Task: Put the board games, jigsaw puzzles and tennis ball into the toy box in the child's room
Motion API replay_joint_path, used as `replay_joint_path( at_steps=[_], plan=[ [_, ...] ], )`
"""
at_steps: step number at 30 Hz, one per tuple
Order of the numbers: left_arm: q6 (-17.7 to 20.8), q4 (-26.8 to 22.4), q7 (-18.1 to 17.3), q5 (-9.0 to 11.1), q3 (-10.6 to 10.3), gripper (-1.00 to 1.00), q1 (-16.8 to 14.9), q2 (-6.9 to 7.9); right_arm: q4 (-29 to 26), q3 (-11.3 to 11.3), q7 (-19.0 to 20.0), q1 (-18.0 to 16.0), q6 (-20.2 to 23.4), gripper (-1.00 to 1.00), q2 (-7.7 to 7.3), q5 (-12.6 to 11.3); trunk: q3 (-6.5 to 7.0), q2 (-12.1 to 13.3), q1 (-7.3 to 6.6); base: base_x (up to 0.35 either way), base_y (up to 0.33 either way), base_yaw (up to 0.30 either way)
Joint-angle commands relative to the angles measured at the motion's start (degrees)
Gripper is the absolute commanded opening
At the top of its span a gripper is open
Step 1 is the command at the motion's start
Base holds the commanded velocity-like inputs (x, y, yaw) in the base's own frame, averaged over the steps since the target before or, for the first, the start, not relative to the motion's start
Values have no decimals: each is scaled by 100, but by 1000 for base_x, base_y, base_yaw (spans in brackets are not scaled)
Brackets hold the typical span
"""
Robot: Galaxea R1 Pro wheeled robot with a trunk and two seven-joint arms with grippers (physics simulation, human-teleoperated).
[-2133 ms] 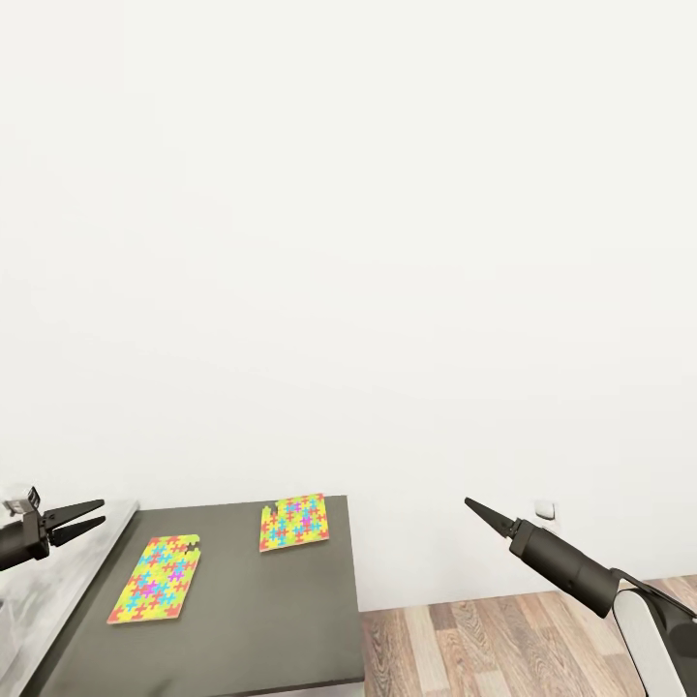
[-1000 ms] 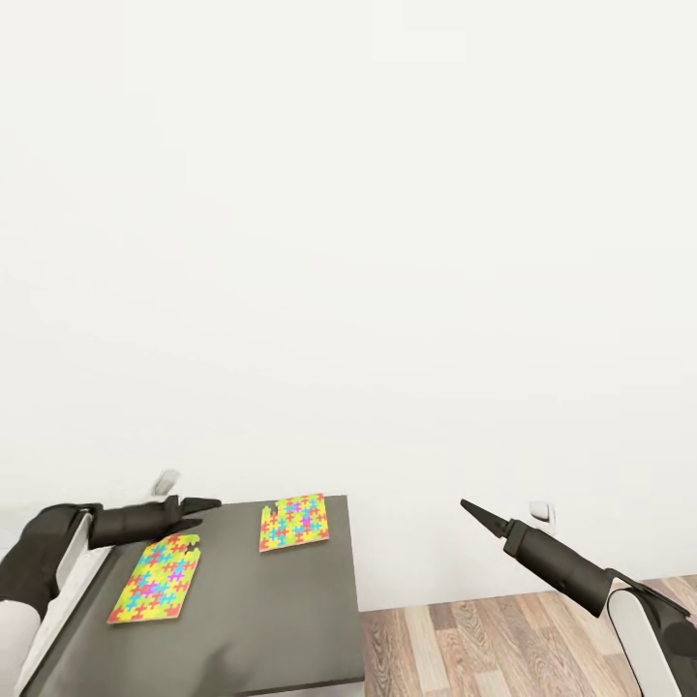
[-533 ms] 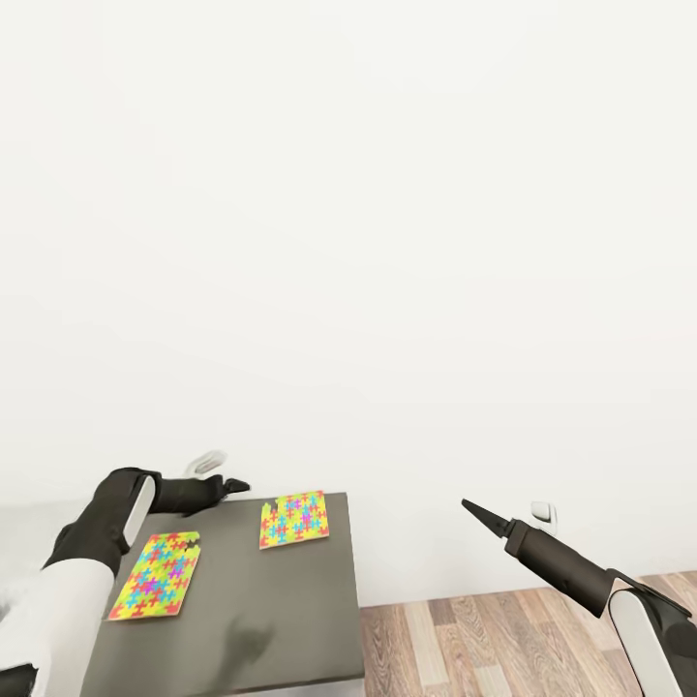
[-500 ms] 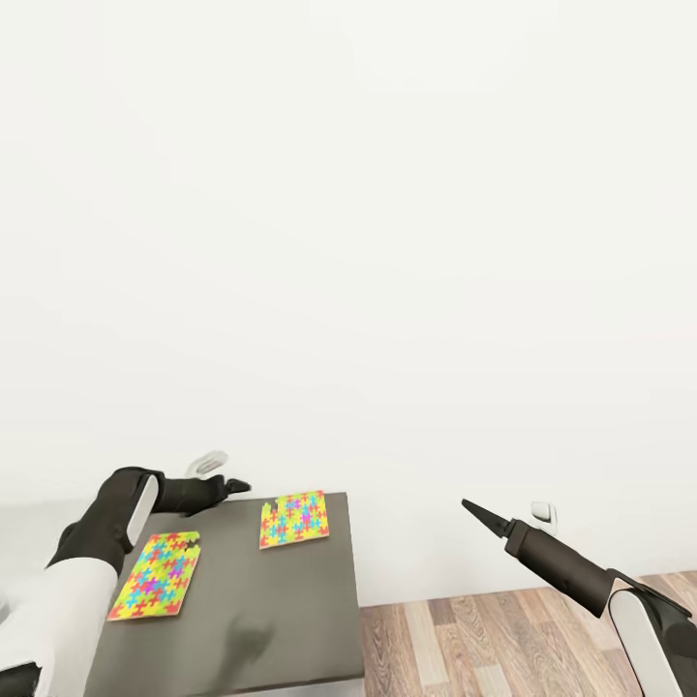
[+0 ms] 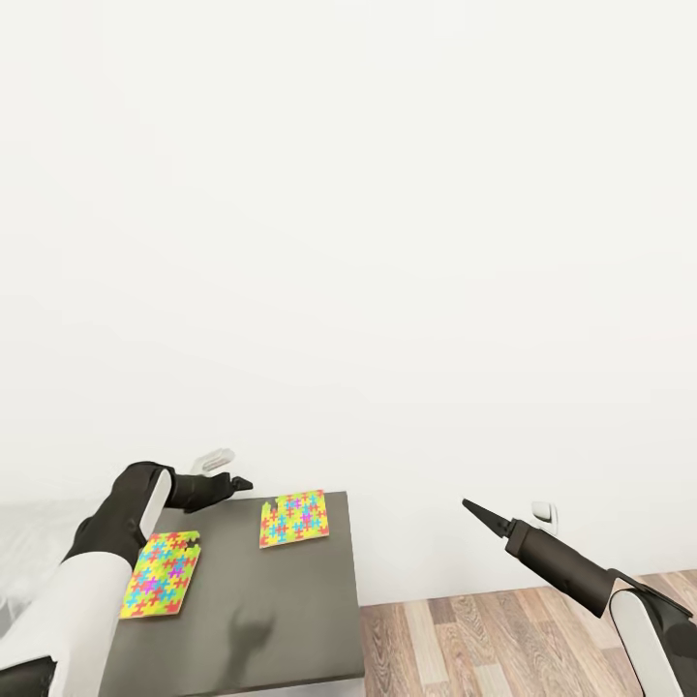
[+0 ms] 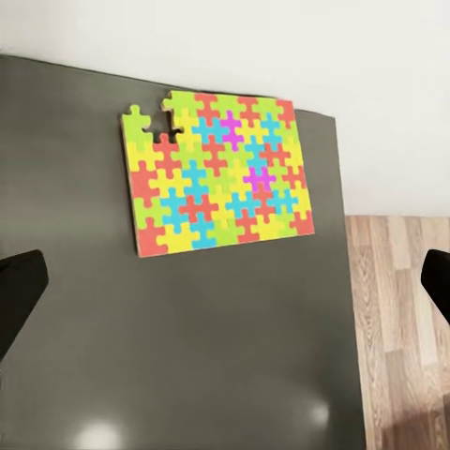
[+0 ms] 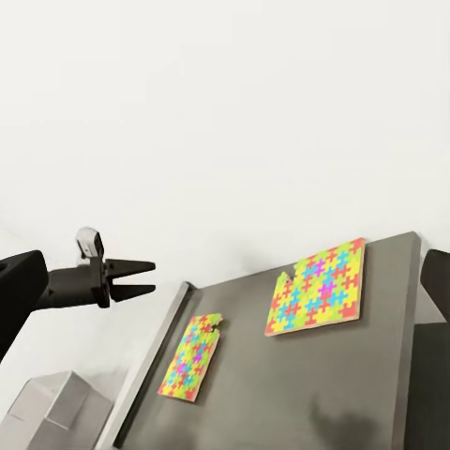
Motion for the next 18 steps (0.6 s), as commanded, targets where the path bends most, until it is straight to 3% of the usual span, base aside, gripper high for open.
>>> replay_joint_path(
  at_steps=[1,12,18],
  plan=[
    [35,-3,8,23,12,100,-7,-4,-1,-3,7,-6,34,100,0,-18,-14,-14,4,0,0,0],
    [25,-4,61,2,-3,100,-10,-18,-1,5,7,-6,32,100,0,-18,-14,-14,4,72,0,0],
    [24,-4,64,-2,-141,100,-10,-17,-1,14,7,-6,32,100,0,-20,-14,-14,4,106,-1,0]
  ],
)
